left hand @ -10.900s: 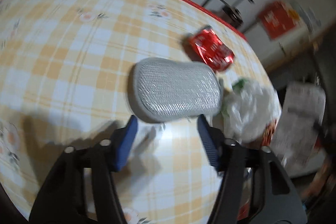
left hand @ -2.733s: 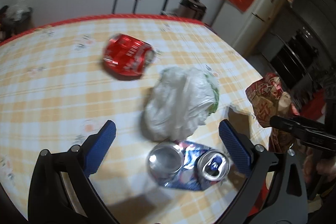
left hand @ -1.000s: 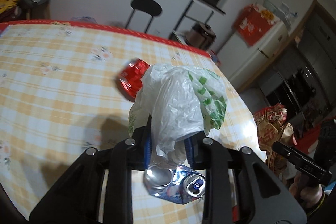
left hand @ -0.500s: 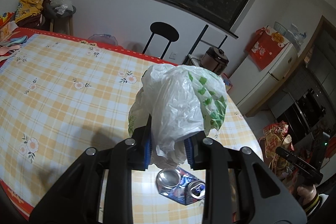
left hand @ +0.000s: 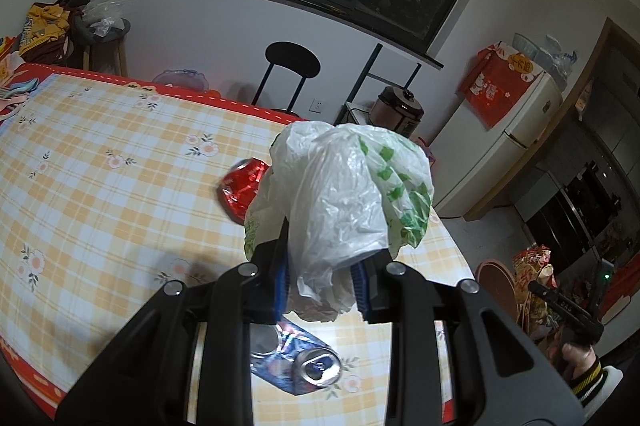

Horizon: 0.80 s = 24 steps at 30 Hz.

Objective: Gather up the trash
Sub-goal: 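Carry the red-brown wrappers to the brown bin and open the right gripper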

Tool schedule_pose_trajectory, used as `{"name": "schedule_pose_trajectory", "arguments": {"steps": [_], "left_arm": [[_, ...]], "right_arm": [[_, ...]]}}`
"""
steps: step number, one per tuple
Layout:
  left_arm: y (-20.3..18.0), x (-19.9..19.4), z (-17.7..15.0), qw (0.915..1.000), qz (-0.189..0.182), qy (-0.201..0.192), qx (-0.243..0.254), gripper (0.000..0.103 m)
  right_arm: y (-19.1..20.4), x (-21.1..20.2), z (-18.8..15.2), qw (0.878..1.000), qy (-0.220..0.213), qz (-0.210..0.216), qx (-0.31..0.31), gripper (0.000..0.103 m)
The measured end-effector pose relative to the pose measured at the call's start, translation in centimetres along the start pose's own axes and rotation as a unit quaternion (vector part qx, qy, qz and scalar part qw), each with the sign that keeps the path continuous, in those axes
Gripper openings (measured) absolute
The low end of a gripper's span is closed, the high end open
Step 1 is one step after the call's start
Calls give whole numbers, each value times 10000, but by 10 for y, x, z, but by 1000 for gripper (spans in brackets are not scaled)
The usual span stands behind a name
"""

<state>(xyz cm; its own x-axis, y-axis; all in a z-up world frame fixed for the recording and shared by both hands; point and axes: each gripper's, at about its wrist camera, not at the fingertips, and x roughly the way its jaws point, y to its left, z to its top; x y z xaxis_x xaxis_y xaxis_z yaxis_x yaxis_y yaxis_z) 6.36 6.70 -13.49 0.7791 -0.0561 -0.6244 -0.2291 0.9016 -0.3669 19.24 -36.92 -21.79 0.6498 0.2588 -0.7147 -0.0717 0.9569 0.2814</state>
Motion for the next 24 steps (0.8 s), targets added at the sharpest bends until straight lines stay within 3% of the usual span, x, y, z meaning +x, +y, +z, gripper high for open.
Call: {"name": "schedule_pose_trajectory", "arguments": {"steps": [7, 12, 16, 24], "left_arm": [[-25, 10, -9, 9999, 18, 66, 77, 29], [-36, 13, -13, 9999, -12, 89, 136, 29], [-41, 14, -15, 9998, -33, 101, 167, 29], [-52, 19, -14, 9994, -173, 151, 276, 29]], "right_arm": [[-67, 9, 26, 9988, 7, -474, 78, 61], [-99, 12, 48, 9971, -37, -736, 164, 68], [-111, 5, 61, 9952, -227, -931, 205, 84], [-113, -17, 68, 9933, -504, -1004, 265, 92]]}}
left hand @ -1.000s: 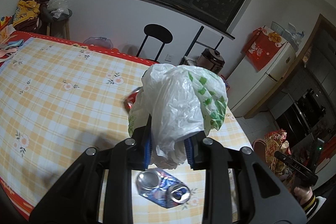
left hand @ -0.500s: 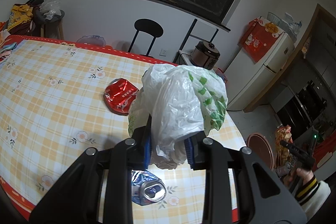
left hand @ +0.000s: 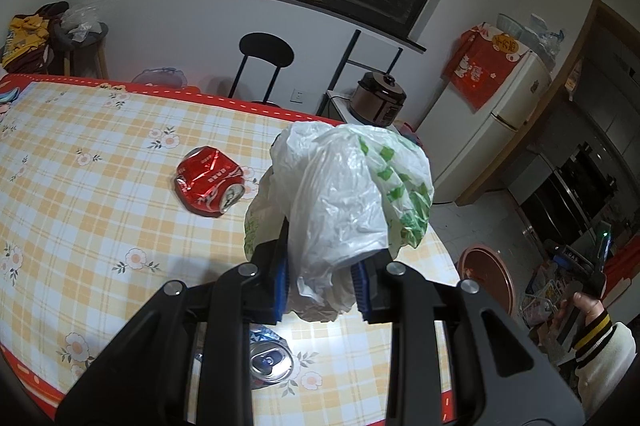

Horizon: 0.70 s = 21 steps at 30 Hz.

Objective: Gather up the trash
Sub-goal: 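Carry the red-brown wrappers to the brown bin and open the right gripper, then carry the white plastic bag over the brown bin and open the left gripper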

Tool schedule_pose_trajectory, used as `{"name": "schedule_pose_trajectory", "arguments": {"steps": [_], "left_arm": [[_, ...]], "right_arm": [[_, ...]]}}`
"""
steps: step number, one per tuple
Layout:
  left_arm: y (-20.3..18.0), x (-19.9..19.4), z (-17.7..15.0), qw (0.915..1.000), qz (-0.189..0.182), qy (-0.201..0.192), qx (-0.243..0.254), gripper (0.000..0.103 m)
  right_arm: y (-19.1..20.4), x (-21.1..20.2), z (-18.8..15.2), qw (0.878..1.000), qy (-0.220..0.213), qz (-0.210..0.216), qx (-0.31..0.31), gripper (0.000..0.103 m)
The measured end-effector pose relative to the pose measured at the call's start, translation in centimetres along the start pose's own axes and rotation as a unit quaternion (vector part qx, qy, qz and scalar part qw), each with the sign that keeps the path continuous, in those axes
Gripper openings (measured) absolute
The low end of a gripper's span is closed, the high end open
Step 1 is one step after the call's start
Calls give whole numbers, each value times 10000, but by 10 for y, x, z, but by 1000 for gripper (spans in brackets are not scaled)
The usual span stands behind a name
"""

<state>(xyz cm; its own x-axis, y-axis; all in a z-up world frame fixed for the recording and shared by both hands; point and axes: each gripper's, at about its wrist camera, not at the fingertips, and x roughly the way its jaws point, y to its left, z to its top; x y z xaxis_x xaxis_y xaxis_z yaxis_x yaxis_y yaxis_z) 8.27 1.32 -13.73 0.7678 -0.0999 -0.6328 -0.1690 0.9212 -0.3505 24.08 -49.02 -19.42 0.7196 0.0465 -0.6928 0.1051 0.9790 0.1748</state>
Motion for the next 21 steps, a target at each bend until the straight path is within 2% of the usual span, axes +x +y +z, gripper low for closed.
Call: {"name": "schedule_pose_trajectory", "arguments": {"steps": [5, 11, 15, 21], "left_arm": [[-21, 11, 5, 9994, -219, 87, 255, 29], [-70, 36, 8, 9945, -707, 295, 717, 29], [-112, 57, 6, 9876, -1094, 463, 1023, 29], [-196, 98, -7, 9690, -1730, 795, 1577, 29]], "right_arm": [[-1, -20, -4, 9999, -130, -25, 66, 98], [-6, -49, -13, 9996, -206, -51, 162, 98], [-17, -73, -22, 9991, -285, -113, 277, 98], [-46, -102, -32, 9975, -380, -324, 505, 98]]}}
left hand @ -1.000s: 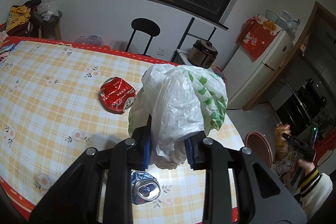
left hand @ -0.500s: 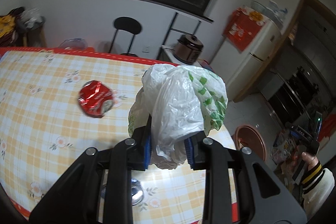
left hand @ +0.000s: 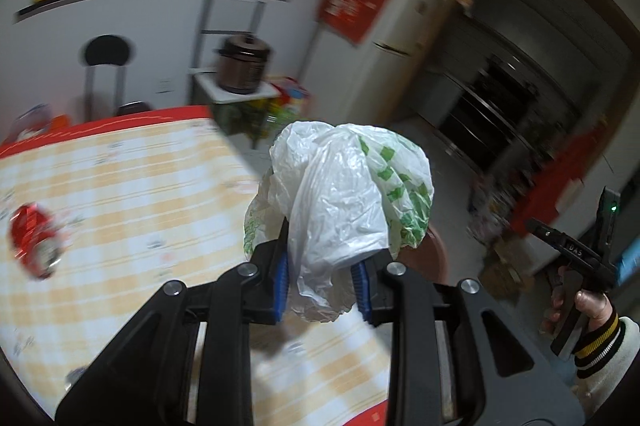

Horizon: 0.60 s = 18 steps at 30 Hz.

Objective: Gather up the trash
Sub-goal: 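Carry the white plastic bag over the brown bin and open the left gripper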

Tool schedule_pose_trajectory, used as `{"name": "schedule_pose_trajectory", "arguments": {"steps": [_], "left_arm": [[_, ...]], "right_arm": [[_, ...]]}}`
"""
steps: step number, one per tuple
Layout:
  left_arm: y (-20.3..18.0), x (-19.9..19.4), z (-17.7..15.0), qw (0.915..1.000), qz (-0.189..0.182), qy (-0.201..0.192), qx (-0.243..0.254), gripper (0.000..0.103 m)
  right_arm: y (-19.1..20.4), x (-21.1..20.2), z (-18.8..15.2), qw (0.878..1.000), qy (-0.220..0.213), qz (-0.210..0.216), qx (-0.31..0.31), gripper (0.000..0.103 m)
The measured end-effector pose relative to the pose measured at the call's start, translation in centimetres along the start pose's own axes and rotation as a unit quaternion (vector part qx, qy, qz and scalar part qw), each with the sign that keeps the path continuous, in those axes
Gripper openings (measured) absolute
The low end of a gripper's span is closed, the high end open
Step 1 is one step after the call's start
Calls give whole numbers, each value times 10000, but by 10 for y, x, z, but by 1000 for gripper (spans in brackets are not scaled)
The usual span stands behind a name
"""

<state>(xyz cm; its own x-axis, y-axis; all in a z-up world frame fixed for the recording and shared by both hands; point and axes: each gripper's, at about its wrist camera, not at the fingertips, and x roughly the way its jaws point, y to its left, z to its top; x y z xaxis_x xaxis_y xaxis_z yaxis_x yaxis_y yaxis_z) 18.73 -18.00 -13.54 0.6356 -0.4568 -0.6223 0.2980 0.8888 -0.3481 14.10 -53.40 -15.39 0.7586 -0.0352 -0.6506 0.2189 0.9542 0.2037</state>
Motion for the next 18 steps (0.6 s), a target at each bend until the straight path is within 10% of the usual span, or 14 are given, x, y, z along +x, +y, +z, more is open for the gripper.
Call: {"name": "schedule_pose_trajectory", "arguments": {"steps": [8, 14, 18], "left_arm": [[-97, 117, 11, 9923, -850, 734, 525, 31], [-149, 159, 24, 9859, -1270, 691, 845, 86], [-148, 149, 27, 9874, -1155, 551, 932, 90]], "right_arm": [[-39, -12, -2, 9995, -11, -266, 173, 98], [-56, -17, -2, 9990, -54, -380, 244, 98], [-58, -13, -7, 9989, -8, -344, 316, 98]]}}
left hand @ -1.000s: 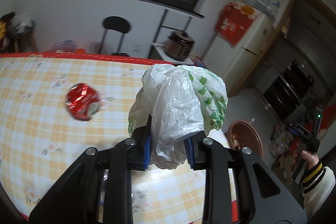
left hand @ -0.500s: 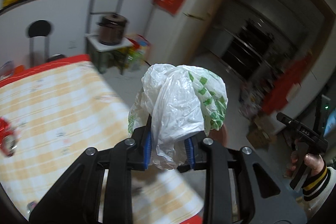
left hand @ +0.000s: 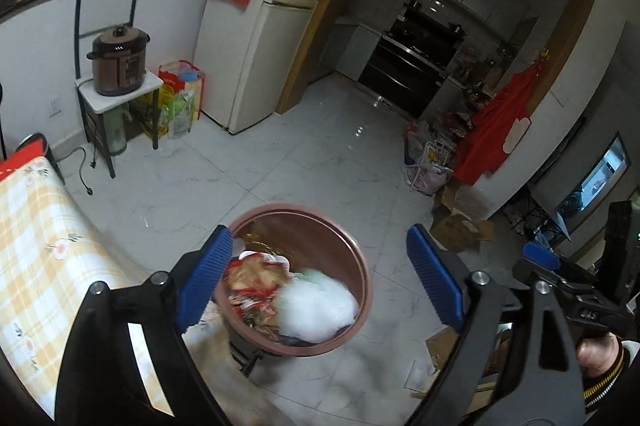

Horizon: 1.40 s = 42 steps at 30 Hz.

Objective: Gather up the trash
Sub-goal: 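Carry the white plastic bag over the brown bin and open the left gripper, then return to the table and grasp the crushed silver-blue cans with the right gripper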

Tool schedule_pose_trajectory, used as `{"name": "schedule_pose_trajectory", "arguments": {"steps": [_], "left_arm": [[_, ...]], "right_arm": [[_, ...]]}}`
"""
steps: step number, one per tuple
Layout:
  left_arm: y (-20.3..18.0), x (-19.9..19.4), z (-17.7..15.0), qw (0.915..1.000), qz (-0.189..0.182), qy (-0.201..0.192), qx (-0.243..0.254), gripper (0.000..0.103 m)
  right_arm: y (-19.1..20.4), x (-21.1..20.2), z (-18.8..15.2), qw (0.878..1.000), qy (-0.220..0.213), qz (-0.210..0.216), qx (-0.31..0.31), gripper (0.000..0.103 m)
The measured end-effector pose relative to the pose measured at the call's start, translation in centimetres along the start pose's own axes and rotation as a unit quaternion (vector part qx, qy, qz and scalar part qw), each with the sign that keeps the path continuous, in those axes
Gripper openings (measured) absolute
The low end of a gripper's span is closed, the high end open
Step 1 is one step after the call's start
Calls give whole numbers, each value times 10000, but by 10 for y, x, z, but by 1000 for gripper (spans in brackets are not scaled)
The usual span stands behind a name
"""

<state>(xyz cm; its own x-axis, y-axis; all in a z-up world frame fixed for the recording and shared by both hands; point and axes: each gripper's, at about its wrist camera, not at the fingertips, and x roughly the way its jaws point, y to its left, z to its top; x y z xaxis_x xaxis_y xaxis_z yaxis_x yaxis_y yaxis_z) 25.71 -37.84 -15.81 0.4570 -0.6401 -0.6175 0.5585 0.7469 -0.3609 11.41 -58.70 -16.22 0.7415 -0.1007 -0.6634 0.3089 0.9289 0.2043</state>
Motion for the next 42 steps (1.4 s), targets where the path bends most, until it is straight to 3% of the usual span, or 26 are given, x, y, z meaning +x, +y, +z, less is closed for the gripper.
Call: {"name": "schedule_pose_trajectory", "arguments": {"steps": [4, 8, 13, 15, 19, 22, 26, 29, 32, 36, 42], "left_arm": [[28, -30, -10, 9994, 288, -77, -150, 91], [65, -74, -26, 9962, 806, -160, -301, 91], [123, -157, -62, 9845, 1591, -307, -670, 92], [144, -192, -79, 9772, 1908, -378, -851, 92], [192, -275, -130, 9542, 2564, -573, -1429, 92], [222, -333, -173, 9307, 3097, -669, -1826, 92], [247, -396, -234, 8997, 3578, -730, -2392, 92], [263, -432, -282, 8764, 3797, -782, -2858, 92], [276, -456, -315, 8589, 3919, -849, -3185, 92], [287, -475, -349, 8504, 3928, -900, -3382, 92], [306, -480, -376, 8508, 3788, -870, -3538, 92]], "right_arm": [[10, 4, -4, 9999, 53, 119, -9, 98], [32, 9, -5, 9994, 90, 337, -77, 98], [80, 16, -12, 9969, 196, 698, -290, 98], [108, 20, -17, 9947, 282, 893, -424, 98], [163, 29, -33, 9882, 522, 1240, -735, 98], [210, 39, -51, 9800, 784, 1520, -1020, 98], [278, 50, -85, 9624, 1209, 1892, -1531, 98], [334, 57, -118, 9418, 1600, 2165, -2015, 98], [384, 61, -156, 9190, 1979, 2356, -2464, 98], [436, 63, -208, 8900, 2491, 2547, -2845, 98], [480, 55, -281, 8625, 2908, 2550, -3265, 97]]}}
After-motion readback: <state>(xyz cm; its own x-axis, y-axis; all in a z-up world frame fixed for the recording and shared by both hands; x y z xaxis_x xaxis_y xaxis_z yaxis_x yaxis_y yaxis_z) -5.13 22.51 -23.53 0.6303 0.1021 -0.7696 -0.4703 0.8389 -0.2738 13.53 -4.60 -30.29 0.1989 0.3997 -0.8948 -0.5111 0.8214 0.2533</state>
